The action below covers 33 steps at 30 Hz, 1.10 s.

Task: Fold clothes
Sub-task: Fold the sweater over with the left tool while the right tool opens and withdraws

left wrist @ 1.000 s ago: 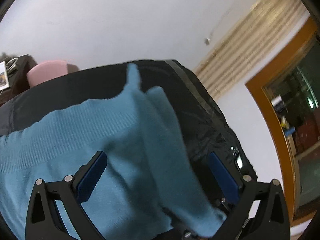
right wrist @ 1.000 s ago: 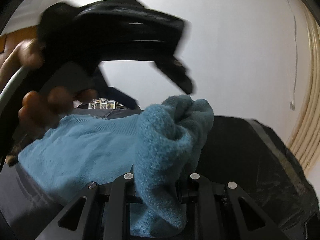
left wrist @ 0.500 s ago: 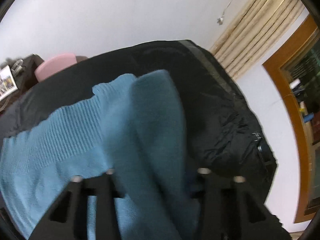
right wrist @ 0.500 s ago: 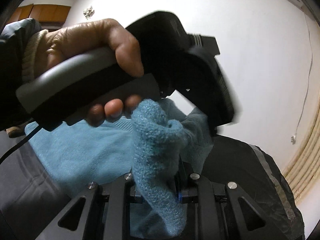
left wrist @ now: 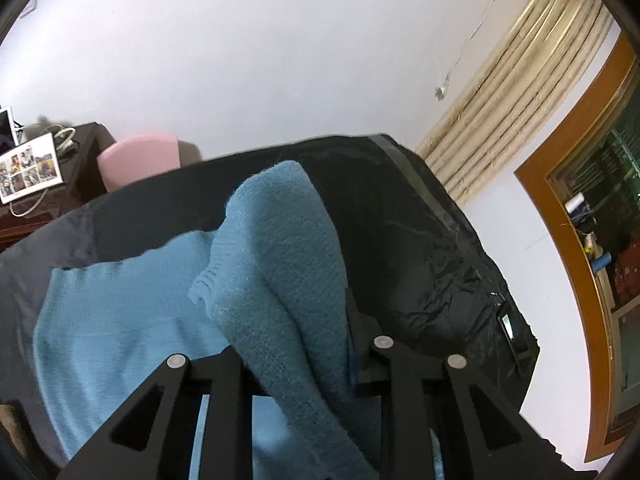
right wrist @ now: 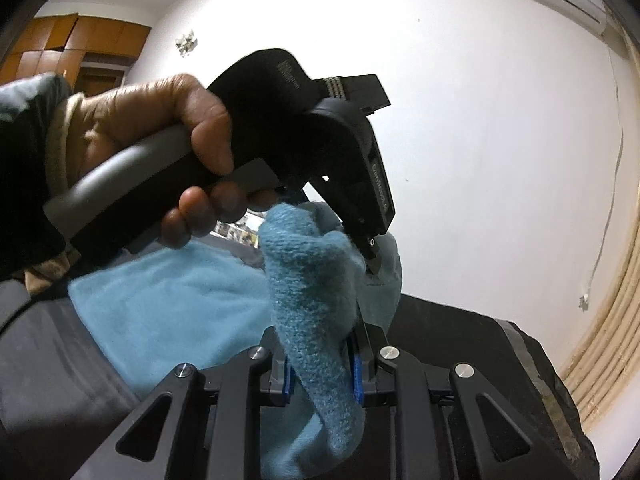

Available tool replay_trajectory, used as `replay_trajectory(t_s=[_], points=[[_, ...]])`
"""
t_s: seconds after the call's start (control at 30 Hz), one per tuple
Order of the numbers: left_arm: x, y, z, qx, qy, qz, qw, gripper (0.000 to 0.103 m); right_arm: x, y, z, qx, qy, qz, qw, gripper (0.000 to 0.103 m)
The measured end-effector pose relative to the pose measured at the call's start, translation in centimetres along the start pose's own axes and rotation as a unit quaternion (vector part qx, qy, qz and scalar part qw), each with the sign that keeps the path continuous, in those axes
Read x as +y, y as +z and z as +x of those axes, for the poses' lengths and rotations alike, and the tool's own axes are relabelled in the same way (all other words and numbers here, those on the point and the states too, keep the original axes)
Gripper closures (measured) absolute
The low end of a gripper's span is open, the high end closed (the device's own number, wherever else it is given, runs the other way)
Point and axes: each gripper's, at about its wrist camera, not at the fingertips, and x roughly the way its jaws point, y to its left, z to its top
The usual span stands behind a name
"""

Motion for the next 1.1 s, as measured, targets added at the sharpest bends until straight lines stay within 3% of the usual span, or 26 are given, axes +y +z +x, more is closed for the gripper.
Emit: replay_trajectory(t_s=[0.37,0.67,0.8,0.87,0.93,1.1], points=[[8.1,-3.4,-5.3,-0.036,0.010,-0.019,0.9991,0.079,8.1,3.6,1.4,0.004,0.033,-0.040,0.999,0.081],[17.1,-7.9,-5.8,-0.048,0.028,-0.040,0.9977,0.078,16.3,4.3,4.5,0.043,0.068,-0.097,0.992,0.081],[20.5,-10.0,-4.7,-0.038,0.029,-0.067,0.9966,0.075,19.1,3.8,6.1,0.072,0.085,-0.117,0.987,0.081],[21.6,-10.9,-4.2,-0.037,0.028,-0.077,0.9959,0.069,19.6,3.4,6.4,0.081,0.091,-0.123,0.985,0.081],[22.3,-11.5,-4.0,-0.043,0.030,-0.081,0.9953,0.061,20.1,3.1,6.7,0.091,0.096,-0.129,0.983,0.080],[22.5,-12.1,-3.8,-0.052,0.039,-0.077,0.9949,0.058,21.4,2.3,7.5,0.115,0.111,-0.145,0.976,0.074]])
